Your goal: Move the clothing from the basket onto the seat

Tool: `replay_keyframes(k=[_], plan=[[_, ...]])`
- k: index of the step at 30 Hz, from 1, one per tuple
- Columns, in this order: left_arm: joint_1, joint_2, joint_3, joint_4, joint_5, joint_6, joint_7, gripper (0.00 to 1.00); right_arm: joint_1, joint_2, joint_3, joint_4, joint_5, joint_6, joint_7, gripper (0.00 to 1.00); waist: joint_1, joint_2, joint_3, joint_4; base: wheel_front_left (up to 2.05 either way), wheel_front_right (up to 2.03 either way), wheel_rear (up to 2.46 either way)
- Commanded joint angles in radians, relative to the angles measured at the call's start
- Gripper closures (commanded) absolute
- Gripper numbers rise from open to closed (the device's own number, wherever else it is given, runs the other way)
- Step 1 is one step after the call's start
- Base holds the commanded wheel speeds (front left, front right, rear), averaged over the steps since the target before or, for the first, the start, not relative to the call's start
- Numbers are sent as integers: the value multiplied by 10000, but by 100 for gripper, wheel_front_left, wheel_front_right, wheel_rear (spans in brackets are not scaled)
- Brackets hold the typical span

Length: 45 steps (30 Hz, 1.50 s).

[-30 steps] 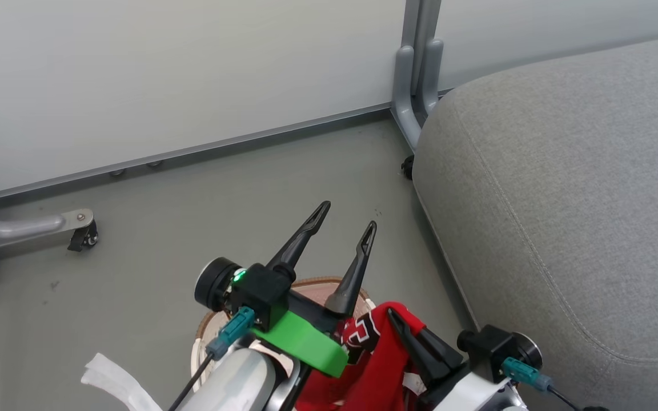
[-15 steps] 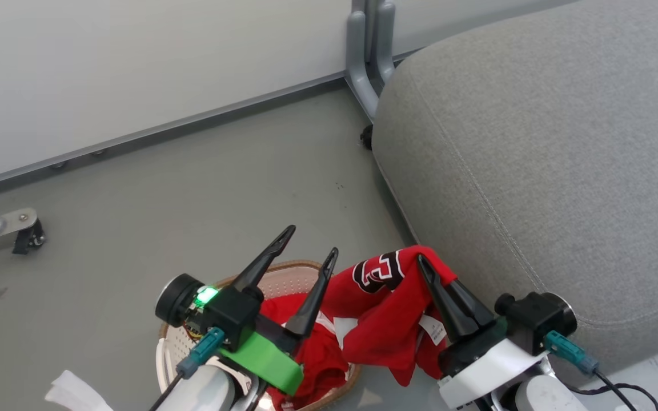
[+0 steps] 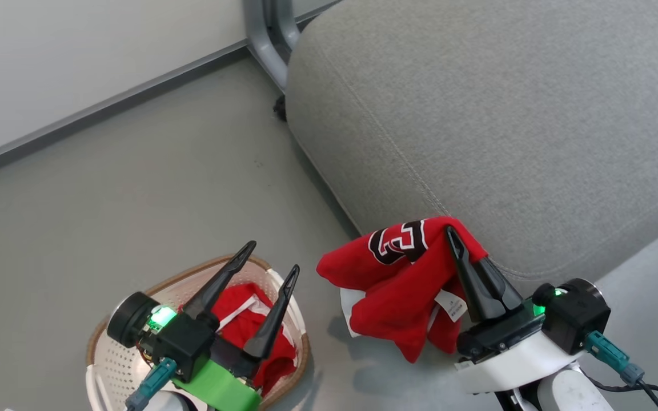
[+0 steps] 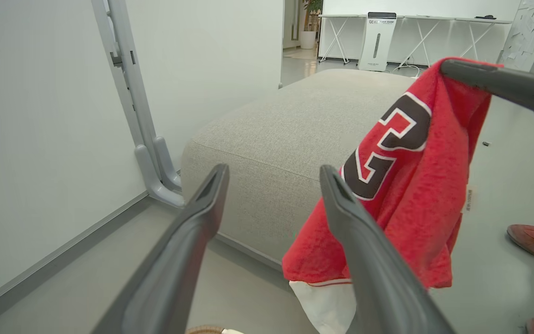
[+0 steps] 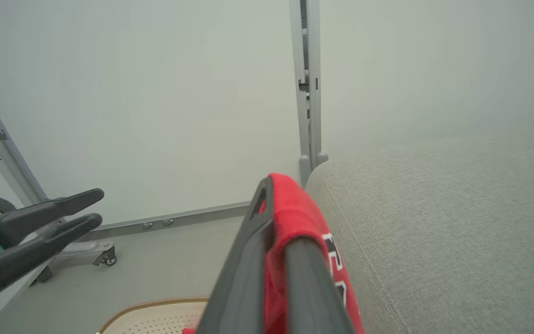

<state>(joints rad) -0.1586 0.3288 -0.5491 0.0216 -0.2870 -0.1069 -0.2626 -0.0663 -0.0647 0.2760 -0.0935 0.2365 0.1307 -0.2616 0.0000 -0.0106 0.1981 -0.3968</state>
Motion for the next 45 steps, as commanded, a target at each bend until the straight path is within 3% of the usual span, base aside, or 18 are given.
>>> replay_keyframes(k=[1, 4, 15, 21, 25, 28, 36, 42, 45], plan=[[144, 161, 87, -38, 129, -44, -31, 0, 119, 52, -30, -146, -48, 0, -53, 100, 0, 106, 698, -1014, 0, 0, 0], [111, 336, 44, -35, 245, -67, -31, 0, 191, 104, -160, -367, 18, 0, -53, 100, 0, 106, 928, -1445, 0, 0, 0], [-1189, 685, -1143, 161, 73, -235, 310, 0, 809, 148, -1374, -1307, 487, -4, -53, 100, 0, 106, 1739, -1669, 1, 1, 1], [-1526, 874, -1425, -37, -58, -234, 452, 0, -394, 139, -1578, -1770, 231, -4, -53, 100, 0, 106, 2294, -1626, 2, 2, 2], [-1605, 1123, -1304, -203, -50, -129, 634, 0, -2194, 151, -1984, -1752, 299, -4, -53, 100, 0, 106, 2871, -1552, 0, 0, 0], [-1594, 1325, -1154, -480, 43, 50, 752, 0, -4024, -253, -2171, -1388, 425, -4, -53, 100, 0, 106, 3337, -1483, 0, 0, 0], [-2036, 1400, -1188, -1039, 171, 100, 1024, 0, -8044, -2358, -3200, 215, 822, -6, -50, 100, 0, 106, 4446, -127, 0, 0, 0], [-2335, 1196, -1316, -1063, 259, 118, 902, 0, -8832, -3593, -3828, 1526, 502, -6, -41, 100, 0, 106, 5173, 551, 0, 0, 0], [-2427, 1161, -1373, -943, 245, 101, 851, 0, -8495, -3516, -4255, 2454, 665, -6, -39, 100, 0, 106, 5367, 676, 0, 0, 0]])
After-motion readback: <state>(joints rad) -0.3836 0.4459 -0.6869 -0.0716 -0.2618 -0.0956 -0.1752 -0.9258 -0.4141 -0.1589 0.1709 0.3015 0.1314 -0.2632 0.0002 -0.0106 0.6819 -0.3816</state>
